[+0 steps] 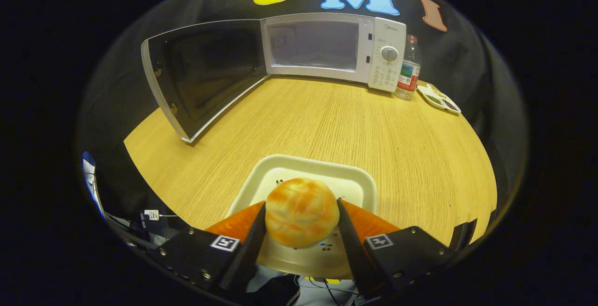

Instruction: Open the microwave, put the food inside, and close the microwave door.

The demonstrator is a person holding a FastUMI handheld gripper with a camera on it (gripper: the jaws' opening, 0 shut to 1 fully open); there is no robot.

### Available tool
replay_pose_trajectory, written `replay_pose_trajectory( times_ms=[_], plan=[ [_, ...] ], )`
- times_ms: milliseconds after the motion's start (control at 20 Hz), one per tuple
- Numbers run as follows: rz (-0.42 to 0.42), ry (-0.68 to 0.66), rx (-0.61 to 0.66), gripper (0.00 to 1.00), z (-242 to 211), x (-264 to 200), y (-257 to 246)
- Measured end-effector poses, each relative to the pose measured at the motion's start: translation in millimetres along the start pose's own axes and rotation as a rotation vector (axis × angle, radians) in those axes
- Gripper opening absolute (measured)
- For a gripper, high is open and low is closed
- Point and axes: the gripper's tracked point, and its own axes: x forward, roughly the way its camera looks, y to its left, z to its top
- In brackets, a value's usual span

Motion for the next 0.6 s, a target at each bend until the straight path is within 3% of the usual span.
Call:
replay_pose_trajectory(
  times_ms=[50,150,600],
  plan=[
    [0.008,0.010,-0.005,0.71,0,-1,2],
    [0.024,-0.003,0.018,0.59,9,-5,8],
    [-0.006,-0.228,0.107,0.59,138,-6,10]
  ],
)
